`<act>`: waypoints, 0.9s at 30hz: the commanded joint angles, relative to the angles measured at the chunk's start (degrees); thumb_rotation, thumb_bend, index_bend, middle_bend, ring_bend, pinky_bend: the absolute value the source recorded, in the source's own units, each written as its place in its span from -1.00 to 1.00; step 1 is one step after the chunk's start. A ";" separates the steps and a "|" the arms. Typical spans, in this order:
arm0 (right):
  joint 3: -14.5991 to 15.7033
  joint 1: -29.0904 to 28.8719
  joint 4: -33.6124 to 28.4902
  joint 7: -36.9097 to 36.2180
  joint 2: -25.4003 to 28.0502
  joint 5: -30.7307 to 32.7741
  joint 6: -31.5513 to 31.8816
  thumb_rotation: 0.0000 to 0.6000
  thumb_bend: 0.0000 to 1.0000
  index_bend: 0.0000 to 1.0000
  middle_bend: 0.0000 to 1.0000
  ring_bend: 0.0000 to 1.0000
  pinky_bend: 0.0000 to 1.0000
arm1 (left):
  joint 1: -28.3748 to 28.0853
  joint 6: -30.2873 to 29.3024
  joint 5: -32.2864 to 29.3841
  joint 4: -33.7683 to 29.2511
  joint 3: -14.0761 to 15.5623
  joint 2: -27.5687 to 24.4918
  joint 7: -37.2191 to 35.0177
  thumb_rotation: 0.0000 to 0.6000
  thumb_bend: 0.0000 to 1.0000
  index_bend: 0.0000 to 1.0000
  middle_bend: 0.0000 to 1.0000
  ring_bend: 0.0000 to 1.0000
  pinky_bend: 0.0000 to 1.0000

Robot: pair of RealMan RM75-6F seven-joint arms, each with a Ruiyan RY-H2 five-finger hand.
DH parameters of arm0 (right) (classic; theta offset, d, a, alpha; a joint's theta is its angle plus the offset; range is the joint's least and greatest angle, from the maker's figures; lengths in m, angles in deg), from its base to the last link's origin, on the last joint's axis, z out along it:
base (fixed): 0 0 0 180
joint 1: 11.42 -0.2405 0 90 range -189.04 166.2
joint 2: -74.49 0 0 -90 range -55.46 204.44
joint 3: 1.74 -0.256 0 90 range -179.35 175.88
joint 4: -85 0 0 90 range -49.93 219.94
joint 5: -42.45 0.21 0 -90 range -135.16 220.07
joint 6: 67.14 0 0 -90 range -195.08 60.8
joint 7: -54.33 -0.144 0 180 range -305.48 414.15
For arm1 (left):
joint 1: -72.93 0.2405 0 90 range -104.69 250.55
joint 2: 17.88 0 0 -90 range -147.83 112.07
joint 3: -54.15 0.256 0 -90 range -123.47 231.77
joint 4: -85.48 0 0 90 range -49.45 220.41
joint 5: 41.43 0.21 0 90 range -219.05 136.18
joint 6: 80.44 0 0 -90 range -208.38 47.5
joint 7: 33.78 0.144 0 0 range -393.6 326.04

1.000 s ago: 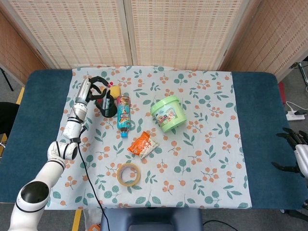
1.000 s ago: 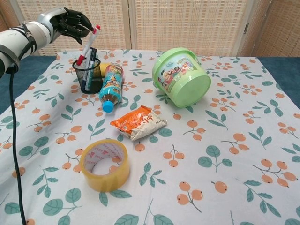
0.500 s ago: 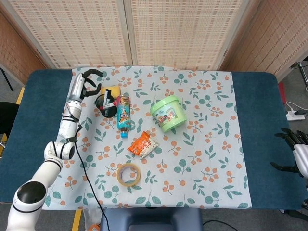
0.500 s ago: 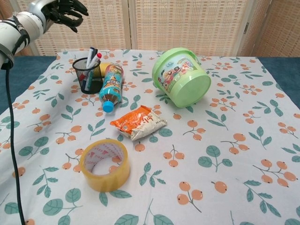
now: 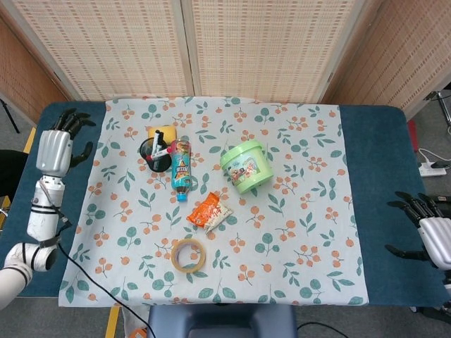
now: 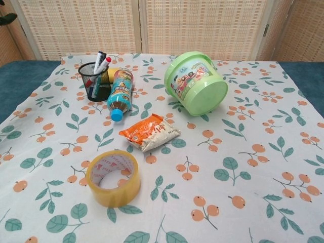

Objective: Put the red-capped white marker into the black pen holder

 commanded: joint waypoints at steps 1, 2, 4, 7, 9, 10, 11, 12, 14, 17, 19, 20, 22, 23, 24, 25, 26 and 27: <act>0.85 0.96 -0.84 -0.21 0.55 -2.26 2.59 1.00 -1.00 -0.52 -0.83 -0.74 -1.00 | 18.87 -11.46 2.37 -33.12 10.28 -18.89 20.47 1.00 -0.35 -0.28 -0.55 -0.80 -0.37; 0.98 1.16 -1.03 -0.21 0.63 -2.73 3.24 1.00 -1.00 -0.52 -0.83 -0.74 -1.00 | 20.35 -12.08 3.00 -34.94 11.60 -19.73 20.69 1.00 -0.35 -0.28 -0.55 -0.80 -0.38; 1.27 1.51 -1.26 0.12 0.70 -3.83 4.53 1.00 -1.00 -0.52 -0.83 -0.74 -1.00 | 23.41 -12.96 4.29 -37.43 14.56 -21.05 21.48 1.00 -0.35 -0.28 -0.55 -0.81 -0.42; 1.66 1.87 -1.65 1.35 0.71 -4.93 5.69 1.00 -1.00 -0.52 -0.83 -0.74 -1.00 | 26.81 -14.52 5.77 -38.08 17.11 -20.91 22.02 1.00 -0.35 -0.27 -0.57 -0.83 -0.44; 1.88 2.19 -2.04 2.07 0.73 -5.60 6.60 1.00 -1.00 -0.52 -0.83 -0.75 -1.00 | 28.42 -15.04 6.48 -37.50 18.04 -19.79 21.86 1.00 -0.35 -0.27 -0.57 -0.83 -0.45; 2.00 2.33 -2.20 2.21 0.78 -5.93 7.02 1.00 -1.00 -0.52 -0.83 -0.75 -1.00 | 28.99 -15.23 6.61 -36.98 18.21 -19.08 21.91 1.00 -0.35 -0.27 -0.58 -0.84 -0.45; 2.09 2.47 -2.33 2.33 0.83 -6.24 7.45 1.00 -1.00 -0.52 -0.83 -0.75 -1.00 | 29.48 -15.30 6.61 -36.29 18.25 -18.23 21.97 1.00 -0.35 -0.27 -0.58 -0.84 -0.45; 2.17 2.68 -2.43 2.61 0.85 -6.57 8.07 1.00 -1.00 -0.52 -0.83 -0.75 -1.00 | 30.05 -15.25 6.24 -35.28 18.10 -17.07 22.20 1.00 -0.36 -0.27 -0.58 -0.84 -0.45; 2.34 2.96 -2.53 3.14 0.87 -7.03 8.78 1.00 -1.00 -0.52 -0.83 -0.75 -1.00 | 30.70 -15.15 5.70 -33.97 17.63 -15.39 22.14 1.00 -0.36 -0.27 -0.58 -0.84 -0.45; 2.49 3.33 -2.64 3.33 0.91 -7.47 9.81 1.00 -1.00 -0.52 -0.83 -0.75 -1.00 | 31.04 -14.39 5.73 -32.29 17.06 -13.40 20.91 1.00 -0.35 -0.27 -0.58 -0.84 -0.45; 2.52 3.47 -2.66 3.34 0.89 -7.41 10.13 1.00 -1.00 -0.52 -0.83 -0.75 -1.00 | 31.17 -14.00 5.78 -31.14 16.58 -12.38 20.50 1.00 -0.35 -0.27 -0.58 -0.84 -0.45; 2.55 3.49 -2.66 3.30 0.92 -7.37 10.15 1.00 -1.00 -0.52 -0.83 -0.75 -1.00 | 31.14 -13.66 5.76 -30.75 16.41 -12.02 20.36 1.00 -0.35 -0.27 -0.58 -0.84 -0.45; 2.52 3.47 -2.61 3.37 0.90 -7.17 10.14 1.00 -1.00 -0.52 -0.83 -0.75 -1.00 | 31.19 -13.19 5.80 -30.07 16.00 -11.49 20.05 1.00 -0.36 -0.27 -0.58 -0.84 -0.45; 2.52 3.45 -2.61 3.46 0.88 -7.11 10.11 1.00 -1.00 -0.52 -0.83 -0.75 -1.00 | 31.23 -13.09 5.90 -29.79 15.86 -11.24 19.92 1.00 -0.36 -0.27 -0.58 -0.84 -0.45; 2.51 3.39 -2.60 3.49 0.86 -7.03 10.00 1.00 -1.00 -0.52 -0.83 -0.75 -1.00 | 31.29 -12.76 5.93 -29.54 15.77 -11.01 19.77 1.00 -0.35 -0.27 -0.58 -0.84 -0.45; 2.50 3.34 -2.61 3.47 0.86 -6.95 9.93 1.00 -1.00 -0.52 -0.83 -0.75 -1.00 | 31.33 -12.59 5.95 -29.38 15.65 -10.88 19.66 1.00 -0.35 -0.27 -0.58 -0.84 -0.45; 2.49 3.29 -2.62 3.54 0.83 -6.81 9.78 1.00 -1.00 -0.52 -0.83 -0.75 -1.00 | 31.34 -12.43 5.98 -29.20 15.49 -10.73 19.56 1.00 -0.35 -0.27 -0.58 -0.84 -0.45; 2.50 3.18 -2.64 3.71 0.82 -6.64 9.46 1.00 -1.00 -0.52 -0.83 -0.75 -1.00 | 31.30 -12.10 6.05 -29.03 15.36 -10.67 19.54 1.00 -0.35 -0.27 -0.58 -0.84 -0.45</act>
